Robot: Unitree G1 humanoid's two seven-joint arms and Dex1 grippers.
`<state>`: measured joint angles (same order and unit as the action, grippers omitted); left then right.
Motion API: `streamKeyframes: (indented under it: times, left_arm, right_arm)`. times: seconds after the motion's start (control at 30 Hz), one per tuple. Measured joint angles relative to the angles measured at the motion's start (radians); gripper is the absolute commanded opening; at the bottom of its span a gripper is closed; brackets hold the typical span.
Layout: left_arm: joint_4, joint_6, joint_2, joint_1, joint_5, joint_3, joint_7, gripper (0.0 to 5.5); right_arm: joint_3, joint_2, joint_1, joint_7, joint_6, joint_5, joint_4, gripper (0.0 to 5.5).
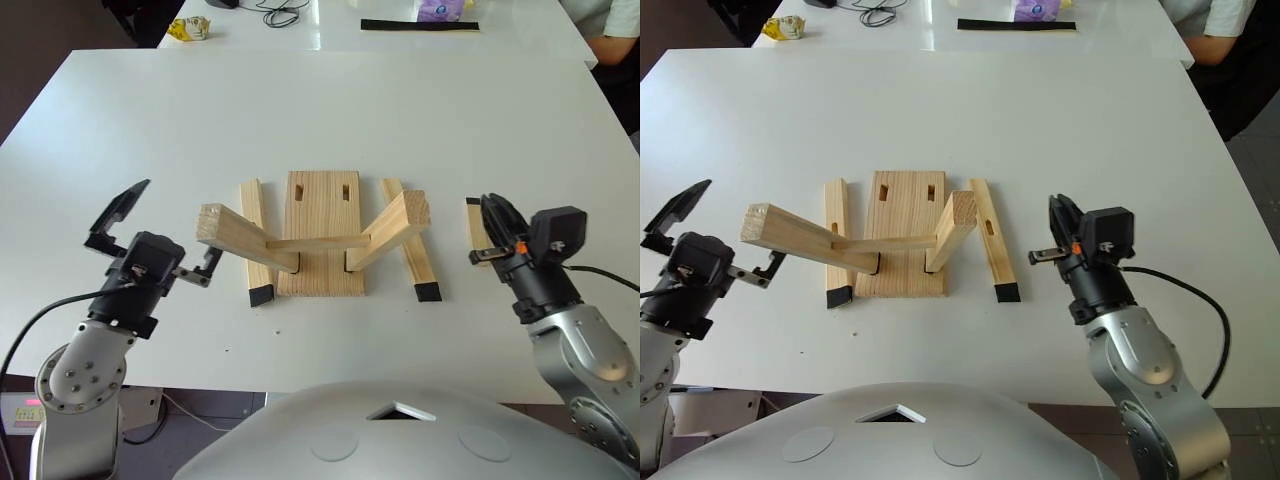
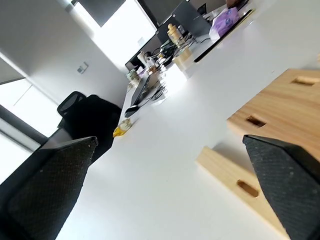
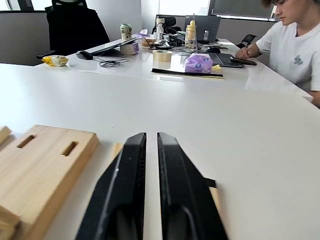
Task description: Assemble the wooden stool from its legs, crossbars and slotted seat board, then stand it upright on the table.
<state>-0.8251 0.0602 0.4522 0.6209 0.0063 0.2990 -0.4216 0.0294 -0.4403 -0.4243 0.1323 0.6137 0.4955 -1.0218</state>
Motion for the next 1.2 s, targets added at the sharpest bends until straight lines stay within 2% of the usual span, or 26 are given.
streamKeyframes:
  times: [0.13, 0.23, 0.37, 0.6, 0.9, 1.1, 1.2]
  left_arm:
    - [-0.007, 0.023, 0.015, -0.064, 0.018, -0.147, -0.04, 5.4]
    - [0.007, 0.051, 0.032, -0.123, 0.033, -0.192, -0.049, 5.4]
    - [0.07, 0.13, 0.034, -0.247, 0.042, -0.211, -0.033, 5.4]
    - [0.143, 0.262, 0.018, -0.424, 0.09, -0.209, 0.049, 5.4]
    - [0.143, 0.249, 0.034, -0.373, 0.1, -0.257, 0.026, 5.4]
    - [0.235, 0.197, 0.077, -0.371, 0.106, -0.23, 0.012, 5.4]
    - [0.268, 0.173, 0.09, -0.379, 0.106, -0.203, 0.012, 5.4]
  right_arm:
    - [0.218, 0.122, 0.265, 0.024, 0.108, -0.038, 0.029, 0.41]
    - [0.258, 0.191, 0.386, 0.053, 0.165, -0.072, 0.074, 0.41]
    - [0.259, 0.235, 0.434, 0.073, 0.216, -0.102, 0.112, 0.41]
    - [0.249, 0.166, 0.375, -0.032, 0.253, -0.101, 0.12, 0.41]
    - [0.177, 0.154, 0.359, -0.108, 0.25, -0.117, 0.162, 0.41]
    - [0.153, 0.145, 0.325, -0.14, 0.226, -0.148, 0.181, 0.41]
    - [0.091, 0.119, 0.313, -0.167, 0.212, -0.157, 0.196, 0.41]
